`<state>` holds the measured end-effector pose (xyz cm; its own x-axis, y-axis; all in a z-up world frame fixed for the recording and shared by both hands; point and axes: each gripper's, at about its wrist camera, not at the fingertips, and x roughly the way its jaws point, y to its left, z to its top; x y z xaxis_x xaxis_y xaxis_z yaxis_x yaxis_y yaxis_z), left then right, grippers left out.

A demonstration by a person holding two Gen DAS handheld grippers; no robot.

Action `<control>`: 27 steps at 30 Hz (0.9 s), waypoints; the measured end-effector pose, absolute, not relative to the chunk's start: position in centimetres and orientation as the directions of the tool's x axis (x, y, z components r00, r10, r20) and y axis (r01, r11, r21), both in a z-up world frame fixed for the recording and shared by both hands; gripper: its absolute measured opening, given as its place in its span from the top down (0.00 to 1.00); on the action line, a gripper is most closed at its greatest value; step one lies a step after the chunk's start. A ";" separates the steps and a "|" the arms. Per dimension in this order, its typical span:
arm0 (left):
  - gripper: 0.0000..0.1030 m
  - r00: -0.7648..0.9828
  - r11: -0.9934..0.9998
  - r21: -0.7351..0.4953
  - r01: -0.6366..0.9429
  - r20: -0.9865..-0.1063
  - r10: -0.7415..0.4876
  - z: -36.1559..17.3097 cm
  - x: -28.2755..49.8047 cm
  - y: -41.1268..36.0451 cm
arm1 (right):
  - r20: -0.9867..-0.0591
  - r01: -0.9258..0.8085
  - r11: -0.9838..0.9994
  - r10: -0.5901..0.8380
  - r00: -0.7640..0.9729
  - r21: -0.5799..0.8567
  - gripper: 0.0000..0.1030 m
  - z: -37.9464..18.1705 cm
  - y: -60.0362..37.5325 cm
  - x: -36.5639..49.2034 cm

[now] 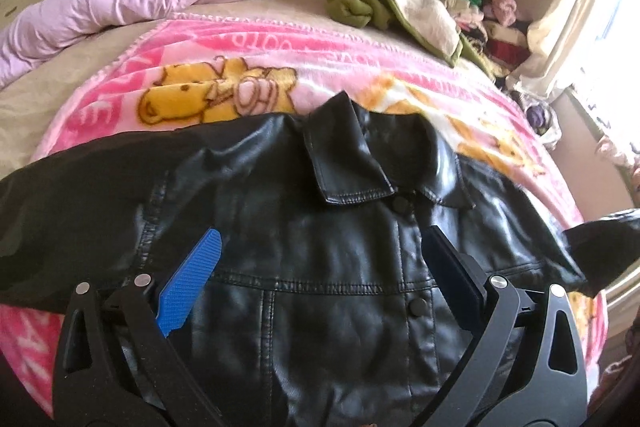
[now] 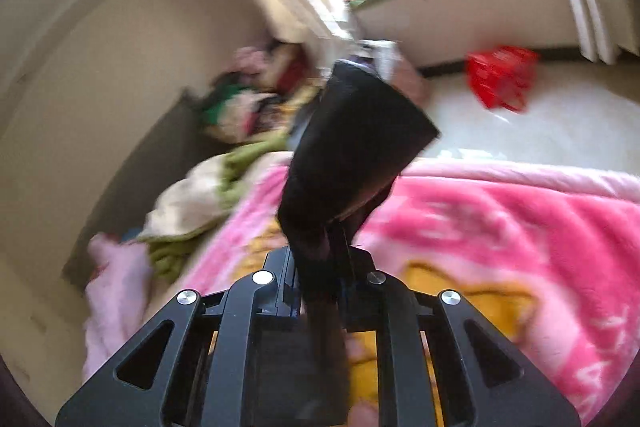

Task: Fold large clothes
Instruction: 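Lift the sleeve with the right tool and fold it across the jacket body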

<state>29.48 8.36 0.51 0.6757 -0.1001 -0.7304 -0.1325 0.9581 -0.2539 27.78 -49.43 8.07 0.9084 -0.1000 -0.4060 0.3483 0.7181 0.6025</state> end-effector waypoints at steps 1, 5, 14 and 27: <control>0.09 0.682 0.954 -0.268 -0.133 -0.724 -0.108 0.7 29.2 8.8 | -0.390 0.315 0.738 -0.077 0.918 0.597 0.89 9.0 -48.3 28.1; 0.09 0.696 0.941 -0.308 -0.137 -0.706 -0.130 1.5 28.4 10.3 | -0.345 0.189 0.804 0.020 0.939 0.564 0.90 11.9 -42.9 29.7; 0.09 0.730 0.867 -0.482 -0.129 -0.638 -0.246 1.9 27.0 13.5 | -0.299 -0.054 0.885 0.212 0.930 0.462 0.92 15.2 -30.6 31.0; 0.09 0.784 0.737 -0.669 -0.097 -0.507 -0.357 2.3 25.5 17.2 | -0.315 -0.320 0.865 0.450 0.836 0.386 0.92 13.5 -16.7 30.4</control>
<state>25.51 17.20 2.25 0.7843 -0.3574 -0.5071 -0.0968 0.7369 -0.6690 30.36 -16.71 13.48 0.8357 0.4498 -0.3151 -0.3203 0.8653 0.3857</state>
